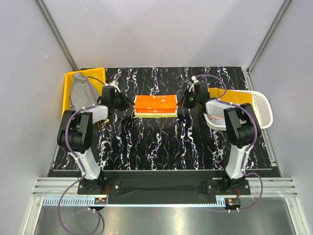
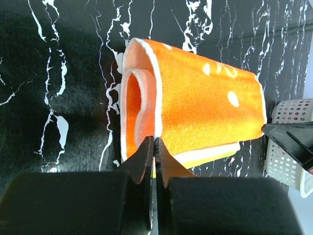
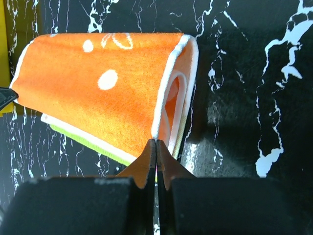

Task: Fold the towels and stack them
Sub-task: Fold the towel

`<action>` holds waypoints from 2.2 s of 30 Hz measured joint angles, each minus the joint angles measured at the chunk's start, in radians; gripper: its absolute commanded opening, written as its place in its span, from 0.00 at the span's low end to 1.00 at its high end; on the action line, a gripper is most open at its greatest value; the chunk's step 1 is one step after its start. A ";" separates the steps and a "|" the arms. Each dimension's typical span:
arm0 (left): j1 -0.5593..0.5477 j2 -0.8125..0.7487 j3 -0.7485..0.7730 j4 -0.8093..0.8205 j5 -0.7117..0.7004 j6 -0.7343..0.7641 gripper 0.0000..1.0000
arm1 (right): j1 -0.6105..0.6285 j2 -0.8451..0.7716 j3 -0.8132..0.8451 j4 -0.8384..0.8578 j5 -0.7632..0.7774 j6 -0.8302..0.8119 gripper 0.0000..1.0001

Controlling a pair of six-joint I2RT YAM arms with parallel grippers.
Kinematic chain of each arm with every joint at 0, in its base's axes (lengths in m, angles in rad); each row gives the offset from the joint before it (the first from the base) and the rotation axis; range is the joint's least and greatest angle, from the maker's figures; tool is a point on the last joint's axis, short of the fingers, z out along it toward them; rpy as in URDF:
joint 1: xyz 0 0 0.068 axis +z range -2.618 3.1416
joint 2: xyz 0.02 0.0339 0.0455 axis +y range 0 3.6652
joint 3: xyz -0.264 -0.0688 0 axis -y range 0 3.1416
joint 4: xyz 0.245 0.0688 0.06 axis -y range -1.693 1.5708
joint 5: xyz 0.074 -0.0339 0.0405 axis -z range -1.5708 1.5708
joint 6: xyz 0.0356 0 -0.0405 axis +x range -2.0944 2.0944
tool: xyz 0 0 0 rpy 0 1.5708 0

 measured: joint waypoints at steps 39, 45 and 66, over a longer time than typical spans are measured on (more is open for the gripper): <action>-0.123 0.121 0.317 -0.397 -0.183 0.040 0.08 | 0.086 0.077 0.205 -0.201 0.128 0.070 0.30; -0.119 0.148 0.245 -0.423 -0.222 0.031 0.06 | 0.122 0.084 0.092 -0.194 0.125 0.106 0.30; -0.122 -0.094 -0.056 -0.386 -0.294 0.006 0.09 | 0.227 -0.135 -0.166 -0.154 0.154 0.149 0.43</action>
